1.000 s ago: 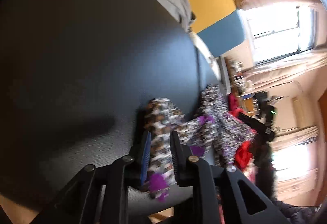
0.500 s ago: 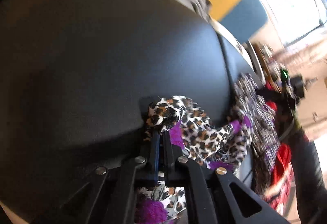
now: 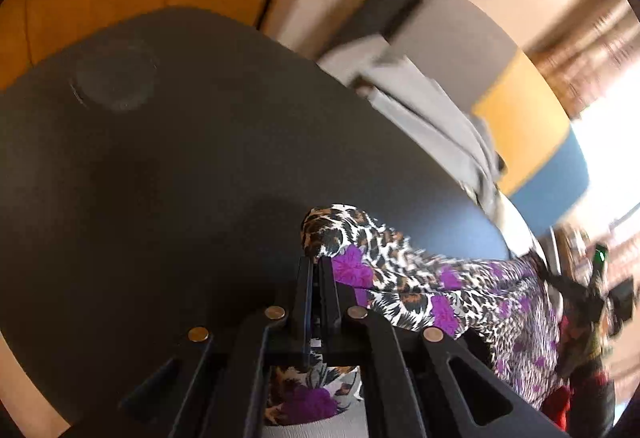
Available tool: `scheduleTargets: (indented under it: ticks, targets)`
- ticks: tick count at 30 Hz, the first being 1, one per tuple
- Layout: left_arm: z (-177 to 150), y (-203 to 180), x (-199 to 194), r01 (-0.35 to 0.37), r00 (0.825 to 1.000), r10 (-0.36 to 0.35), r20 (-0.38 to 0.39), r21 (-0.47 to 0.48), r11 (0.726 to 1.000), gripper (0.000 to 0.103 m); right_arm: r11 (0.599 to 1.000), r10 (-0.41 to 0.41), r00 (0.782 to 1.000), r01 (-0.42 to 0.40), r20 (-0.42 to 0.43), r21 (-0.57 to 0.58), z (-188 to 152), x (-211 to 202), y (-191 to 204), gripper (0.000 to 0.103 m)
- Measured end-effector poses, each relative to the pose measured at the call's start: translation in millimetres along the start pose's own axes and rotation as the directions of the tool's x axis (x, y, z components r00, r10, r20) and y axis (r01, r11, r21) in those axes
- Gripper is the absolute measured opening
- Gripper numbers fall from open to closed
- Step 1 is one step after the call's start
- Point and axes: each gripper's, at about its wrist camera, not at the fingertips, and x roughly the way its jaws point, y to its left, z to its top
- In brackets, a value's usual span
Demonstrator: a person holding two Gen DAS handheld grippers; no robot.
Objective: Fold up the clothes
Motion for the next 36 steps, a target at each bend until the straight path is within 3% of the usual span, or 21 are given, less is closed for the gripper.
scheduleTargets:
  ticks: [2, 4, 5, 6, 9, 11, 13, 17, 18, 21, 24, 27, 28, 30, 32, 33, 34, 36]
  targets:
    - [18, -4, 15, -0.051, 0.999, 0.051, -0.009, 0.004, 0.999, 0.002, 1.000, 0.000, 1.000, 0.000, 0.008, -0.015, 2, -3, 3, 0.009]
    - [27, 2, 24, -0.050, 0.998, 0.049, -0.037, -0.017, 0.999, 0.003, 1.000, 0.001, 1.000, -0.001, 0.017, -0.030, 4, -6, 5, 0.024]
    - [32, 5, 28, -0.050, 0.998, 0.048, -0.051, -0.027, 0.998, 0.004, 0.999, 0.001, 1.000, -0.001, 0.021, -0.037, 5, -7, 6, 0.053]
    - [37, 8, 33, -0.050, 0.997, 0.047, -0.065, -0.038, 0.998, 0.004, 0.999, 0.002, 1.000, -0.001, 0.025, -0.045, 6, -9, 8, 0.071]
    - [44, 20, 37, -0.058, 0.995, 0.051, -0.084, -0.085, 0.995, 0.004, 0.998, 0.007, 0.999, -0.004, 0.038, -0.064, 6, -15, 10, 0.071]
    - [40, 33, 27, -0.045, 0.997, 0.036, -0.074, -0.116, 0.992, 0.004, 0.997, 0.063, 0.997, -0.062, 0.043, -0.037, -35, -43, -14, 0.071]
    - [25, 41, 18, 0.012, 0.995, -0.025, -0.099, -0.128, 0.992, 0.005, 0.989, 0.138, 0.990, -0.139, 0.016, 0.046, -89, -67, -45, 0.071]
    - [-29, 30, -6, 0.140, 0.977, -0.149, -0.154, -0.065, 0.988, 0.008, 0.960, 0.208, 0.978, -0.199, -0.030, 0.196, -195, -105, -93, 0.046]
    - [-49, 20, -12, 0.182, 0.966, -0.186, -0.178, -0.038, 0.983, 0.008, 0.957, 0.213, 0.976, -0.199, -0.045, 0.212, -219, -112, -97, 0.036]
    - [-109, -15, -27, 0.287, 0.931, -0.263, -0.255, 0.065, 0.956, 0.011, 0.946, 0.227, 0.970, -0.198, -0.088, 0.258, -287, -132, -108, 0.028]
    - [-174, -66, -38, 0.399, 0.882, -0.295, -0.368, 0.247, 0.883, 0.011, 0.958, 0.215, 0.973, -0.194, -0.079, 0.211, -298, -131, -85, 0.028]
    - [-226, -107, -46, 0.450, 0.861, -0.278, -0.426, 0.384, 0.806, 0.012, 0.968, 0.204, 0.977, -0.190, -0.070, 0.164, -309, -131, -62, 0.028]
    - [-244, -121, -46, 0.447, 0.864, -0.242, -0.441, 0.452, 0.772, 0.012, 0.971, 0.200, 0.977, -0.189, -0.067, 0.148, -313, -130, -55, 0.028]
    - [-270, -136, -44, 0.395, 0.888, -0.120, -0.444, 0.602, 0.694, 0.012, 0.976, 0.193, 0.979, -0.185, -0.061, 0.116, -321, -130, -39, 0.029]
    - [-298, -132, -51, 0.313, 0.913, 0.026, -0.406, 0.742, 0.593, 0.012, 0.982, 0.178, 0.983, -0.174, -0.053, 0.080, -328, -130, -24, 0.027]
    - [-309, -129, -54, 0.266, 0.924, 0.094, -0.371, 0.798, 0.540, 0.012, 0.992, 0.122, 0.992, -0.121, -0.040, 0.034, -328, -130, -16, 0.019]
    - [-315, -122, -54, 0.208, 0.930, 0.164, -0.328, 0.840, 0.501, 0.012, 0.995, 0.093, 0.995, -0.093, -0.028, 0.020, -329, -130, -15, 0.013]
    - [-316, -102, -51, 0.116, 0.922, 0.287, -0.259, 0.894, 0.433, 0.012, 0.997, 0.069, 0.998, -0.069, -0.006, 0.024, -331, -131, -21, 0.007]
